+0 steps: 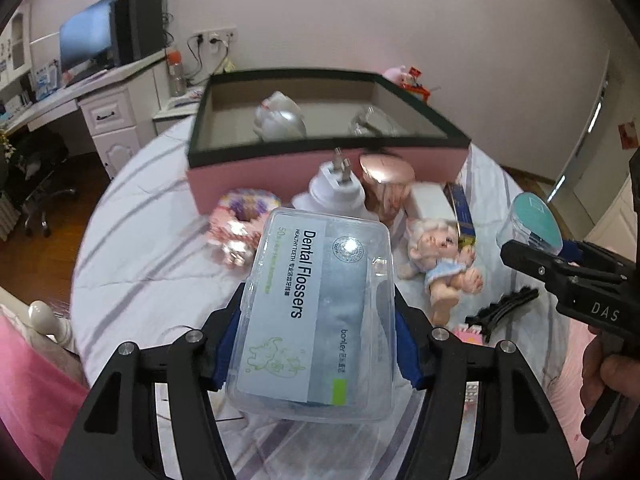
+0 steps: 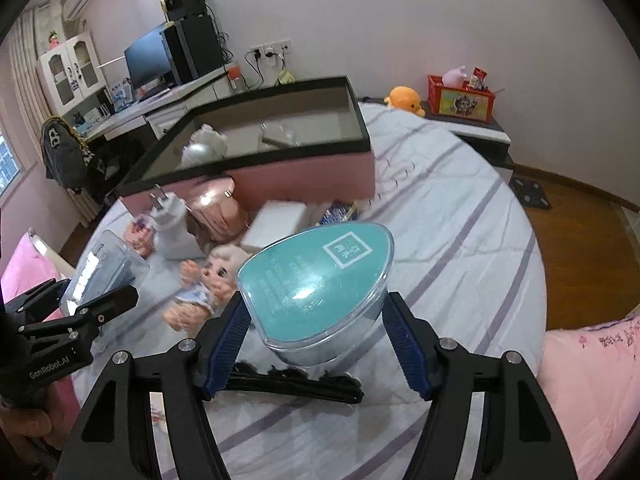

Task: Organize rigid objects
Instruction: 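Lower both held items into the tray box and open both tools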

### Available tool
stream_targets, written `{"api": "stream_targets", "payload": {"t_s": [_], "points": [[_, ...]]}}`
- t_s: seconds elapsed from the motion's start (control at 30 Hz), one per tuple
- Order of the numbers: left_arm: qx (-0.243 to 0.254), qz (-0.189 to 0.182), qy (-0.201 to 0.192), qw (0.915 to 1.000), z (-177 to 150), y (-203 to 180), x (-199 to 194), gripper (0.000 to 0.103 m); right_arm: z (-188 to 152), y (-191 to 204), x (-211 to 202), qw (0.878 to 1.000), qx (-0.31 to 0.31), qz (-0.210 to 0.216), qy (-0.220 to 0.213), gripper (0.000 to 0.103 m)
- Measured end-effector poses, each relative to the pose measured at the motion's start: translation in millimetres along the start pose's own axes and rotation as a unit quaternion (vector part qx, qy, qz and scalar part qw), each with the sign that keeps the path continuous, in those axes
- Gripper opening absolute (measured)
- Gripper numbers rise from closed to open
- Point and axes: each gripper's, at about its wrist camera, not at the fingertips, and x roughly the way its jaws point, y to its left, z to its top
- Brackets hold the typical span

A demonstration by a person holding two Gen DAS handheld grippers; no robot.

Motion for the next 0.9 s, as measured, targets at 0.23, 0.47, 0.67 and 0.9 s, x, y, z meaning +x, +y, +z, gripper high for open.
{"api": "stream_targets", "payload": {"t_s": [0.23,0.47,0.67,0.9], "points": [[-0.004,0.021,-0.050,0.9985,42,11,-23,0.064,45,18,-13,0.999,-0.035,0.022,-0.033,0.069],[-0.007,0.033,-0.091,0.9952,109,28,-17,0.064,115,34,2,0.996,-0.063,0.033,-0.062,0.069],[-0.004,0.030,-0.082,0.9962,164,36,29,0.064,164,40,45,0.996,-0.066,0.038,-0.048,0.069],[-0.014,0.032,-0.023,0.9991,196,43,103,0.064,187,31,124,0.998,-0.056,0.027,0.020,0.069]]}}
